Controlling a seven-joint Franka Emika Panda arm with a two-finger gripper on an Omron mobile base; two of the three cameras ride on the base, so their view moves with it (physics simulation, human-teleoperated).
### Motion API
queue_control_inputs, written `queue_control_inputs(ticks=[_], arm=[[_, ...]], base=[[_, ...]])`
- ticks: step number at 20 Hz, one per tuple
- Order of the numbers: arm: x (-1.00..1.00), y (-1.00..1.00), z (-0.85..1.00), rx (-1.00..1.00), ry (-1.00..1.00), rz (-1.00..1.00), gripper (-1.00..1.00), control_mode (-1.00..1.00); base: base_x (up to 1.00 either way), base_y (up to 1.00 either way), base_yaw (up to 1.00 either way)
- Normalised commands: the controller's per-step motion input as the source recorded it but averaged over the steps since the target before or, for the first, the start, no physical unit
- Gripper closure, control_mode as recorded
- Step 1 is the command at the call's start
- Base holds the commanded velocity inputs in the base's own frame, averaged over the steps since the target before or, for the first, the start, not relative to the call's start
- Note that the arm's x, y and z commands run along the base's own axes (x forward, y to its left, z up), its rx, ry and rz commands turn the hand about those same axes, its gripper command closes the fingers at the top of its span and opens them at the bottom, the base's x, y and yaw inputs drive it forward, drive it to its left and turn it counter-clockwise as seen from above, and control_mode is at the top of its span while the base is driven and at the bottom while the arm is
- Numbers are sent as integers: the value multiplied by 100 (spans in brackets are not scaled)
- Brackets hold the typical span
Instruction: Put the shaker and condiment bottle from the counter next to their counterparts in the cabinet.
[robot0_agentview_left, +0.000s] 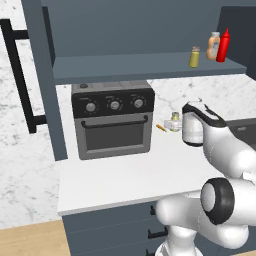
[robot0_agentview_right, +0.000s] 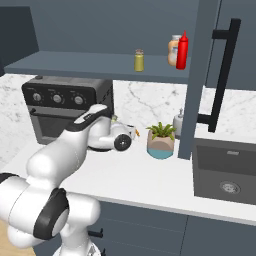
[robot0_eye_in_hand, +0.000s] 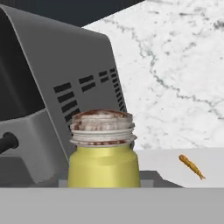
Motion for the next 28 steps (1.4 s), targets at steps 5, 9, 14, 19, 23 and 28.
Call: queue_control_inputs(ticks=[5, 9, 14, 19, 23, 28], arm=[[-2, -17, 55, 0, -11, -19, 100, -100], [-7, -28, 53, 0, -19, -16, 100, -100], [-1, -32, 51, 0, -15, -17, 100, -100], [-3, -21, 36, 0, -8, -17, 100, -100], [-11, -2, 29, 0, -3, -12, 100, -100], [-22, 0, 39, 0, -3, -12, 100, -100]], base=[[0, 0, 0], [0, 0, 0], [0, 0, 0], [0, 0, 0], [0, 0, 0], [0, 0, 0]])
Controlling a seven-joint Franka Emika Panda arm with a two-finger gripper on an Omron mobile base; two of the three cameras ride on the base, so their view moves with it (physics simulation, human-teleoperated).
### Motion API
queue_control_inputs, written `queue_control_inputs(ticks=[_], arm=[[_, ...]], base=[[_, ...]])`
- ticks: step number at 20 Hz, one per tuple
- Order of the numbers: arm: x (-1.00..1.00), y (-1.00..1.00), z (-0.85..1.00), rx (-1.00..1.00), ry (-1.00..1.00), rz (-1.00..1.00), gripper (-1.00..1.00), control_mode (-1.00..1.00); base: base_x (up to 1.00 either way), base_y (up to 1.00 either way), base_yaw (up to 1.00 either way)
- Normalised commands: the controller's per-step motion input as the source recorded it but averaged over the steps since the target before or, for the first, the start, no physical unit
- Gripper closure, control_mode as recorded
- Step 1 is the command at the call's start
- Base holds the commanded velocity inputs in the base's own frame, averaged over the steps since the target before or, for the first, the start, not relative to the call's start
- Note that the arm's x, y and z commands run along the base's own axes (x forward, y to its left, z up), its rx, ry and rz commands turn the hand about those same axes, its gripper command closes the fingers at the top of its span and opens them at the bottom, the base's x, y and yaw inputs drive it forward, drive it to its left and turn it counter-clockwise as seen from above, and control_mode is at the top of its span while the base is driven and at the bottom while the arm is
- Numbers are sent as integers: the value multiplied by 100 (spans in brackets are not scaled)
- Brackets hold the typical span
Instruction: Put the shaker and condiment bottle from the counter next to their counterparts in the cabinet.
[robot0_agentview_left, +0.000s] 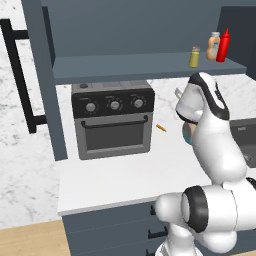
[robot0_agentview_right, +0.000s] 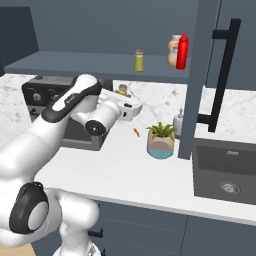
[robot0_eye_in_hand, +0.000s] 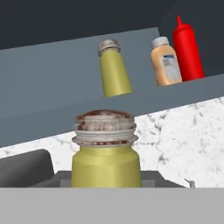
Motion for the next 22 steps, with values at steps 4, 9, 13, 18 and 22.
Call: queue_control_inputs(ticks=[4, 9, 13, 18, 22], arm=[[-19, 0, 50, 0, -2, -13, 100, -100], [-17, 0, 53, 0, 0, -12, 100, -100], [-13, 0, 55, 2, 0, -7, 100, -100], [-13, 0, 64, 6, 0, -1, 100, -100], [-4, 0, 65, 7, 0, 0, 100, -100]], base=[[0, 0, 0], [0, 0, 0], [0, 0, 0], [0, 0, 0], [0, 0, 0]])
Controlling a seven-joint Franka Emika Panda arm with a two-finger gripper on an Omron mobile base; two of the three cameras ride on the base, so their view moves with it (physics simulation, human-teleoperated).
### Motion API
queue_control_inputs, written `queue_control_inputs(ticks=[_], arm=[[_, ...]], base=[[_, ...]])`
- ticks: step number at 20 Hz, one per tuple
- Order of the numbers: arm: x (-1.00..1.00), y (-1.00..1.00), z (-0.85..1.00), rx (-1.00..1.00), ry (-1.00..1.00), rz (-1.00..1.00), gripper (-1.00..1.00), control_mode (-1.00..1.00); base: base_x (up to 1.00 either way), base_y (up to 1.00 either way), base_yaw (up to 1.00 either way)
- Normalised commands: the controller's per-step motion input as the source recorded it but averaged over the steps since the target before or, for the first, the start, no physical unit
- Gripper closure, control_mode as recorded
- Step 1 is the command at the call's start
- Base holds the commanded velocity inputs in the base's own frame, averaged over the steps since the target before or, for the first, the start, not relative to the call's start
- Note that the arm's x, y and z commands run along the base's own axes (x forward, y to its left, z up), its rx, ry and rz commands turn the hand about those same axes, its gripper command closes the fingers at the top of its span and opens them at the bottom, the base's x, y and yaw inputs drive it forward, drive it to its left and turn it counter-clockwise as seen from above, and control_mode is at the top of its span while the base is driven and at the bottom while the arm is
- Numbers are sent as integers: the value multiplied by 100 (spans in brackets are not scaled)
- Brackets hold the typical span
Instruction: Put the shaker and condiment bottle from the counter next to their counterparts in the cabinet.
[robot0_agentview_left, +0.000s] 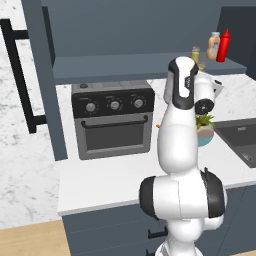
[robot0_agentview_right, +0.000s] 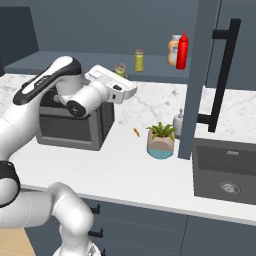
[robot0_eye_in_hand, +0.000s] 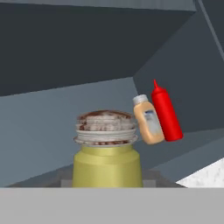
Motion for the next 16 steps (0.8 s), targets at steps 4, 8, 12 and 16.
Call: queue_control_inputs(ticks=[4, 8, 12, 16], arm=[[0, 0, 54, 4, 1, -1, 100, -100], [0, 0, 48, 1, 9, -2, 100, -100], [0, 0, 43, 0, 10, -7, 100, -100], [0, 0, 40, 0, 6, -16, 100, -100]], base=[[0, 0, 0], [0, 0, 0], [0, 0, 0], [0, 0, 0]])
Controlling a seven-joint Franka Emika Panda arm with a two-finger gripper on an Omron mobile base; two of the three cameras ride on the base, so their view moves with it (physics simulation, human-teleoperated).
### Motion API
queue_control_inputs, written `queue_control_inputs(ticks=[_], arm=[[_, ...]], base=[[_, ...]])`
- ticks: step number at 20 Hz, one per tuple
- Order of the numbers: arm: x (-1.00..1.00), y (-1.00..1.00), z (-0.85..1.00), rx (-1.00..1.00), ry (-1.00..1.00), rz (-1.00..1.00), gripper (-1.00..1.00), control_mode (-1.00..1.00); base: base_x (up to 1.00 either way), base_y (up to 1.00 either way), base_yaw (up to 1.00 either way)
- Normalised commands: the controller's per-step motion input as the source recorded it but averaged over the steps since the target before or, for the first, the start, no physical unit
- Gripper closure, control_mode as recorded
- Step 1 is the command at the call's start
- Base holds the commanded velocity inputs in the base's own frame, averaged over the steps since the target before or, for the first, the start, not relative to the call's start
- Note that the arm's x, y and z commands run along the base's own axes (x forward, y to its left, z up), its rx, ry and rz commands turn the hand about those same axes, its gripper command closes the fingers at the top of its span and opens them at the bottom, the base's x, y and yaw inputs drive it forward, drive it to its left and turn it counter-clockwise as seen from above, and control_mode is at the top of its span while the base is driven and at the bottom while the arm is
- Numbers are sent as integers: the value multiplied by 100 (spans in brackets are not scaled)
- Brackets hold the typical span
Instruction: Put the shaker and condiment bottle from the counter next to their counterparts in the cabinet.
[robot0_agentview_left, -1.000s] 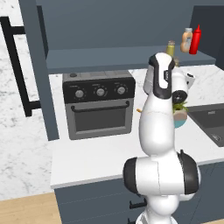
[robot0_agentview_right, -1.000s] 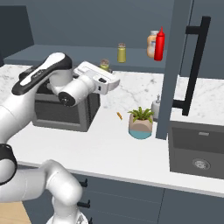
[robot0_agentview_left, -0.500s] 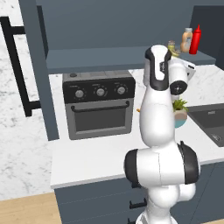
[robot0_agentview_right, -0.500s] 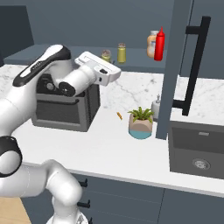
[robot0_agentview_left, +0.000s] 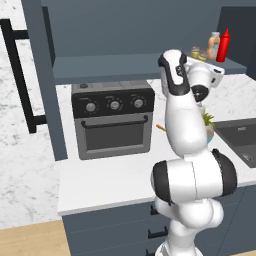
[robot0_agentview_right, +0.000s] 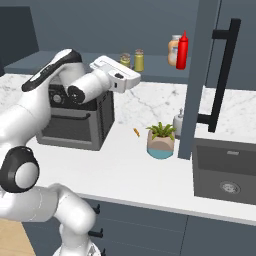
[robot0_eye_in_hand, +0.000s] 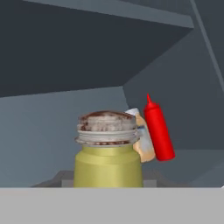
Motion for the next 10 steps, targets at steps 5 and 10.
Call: queue_control_inputs(ticks=[5, 10], arm=[[0, 0, 42, 0, 7, -16, 100, -100], [0, 0, 38, 0, 11, -8, 100, -100]], base=[[0, 0, 0], [0, 0, 0]])
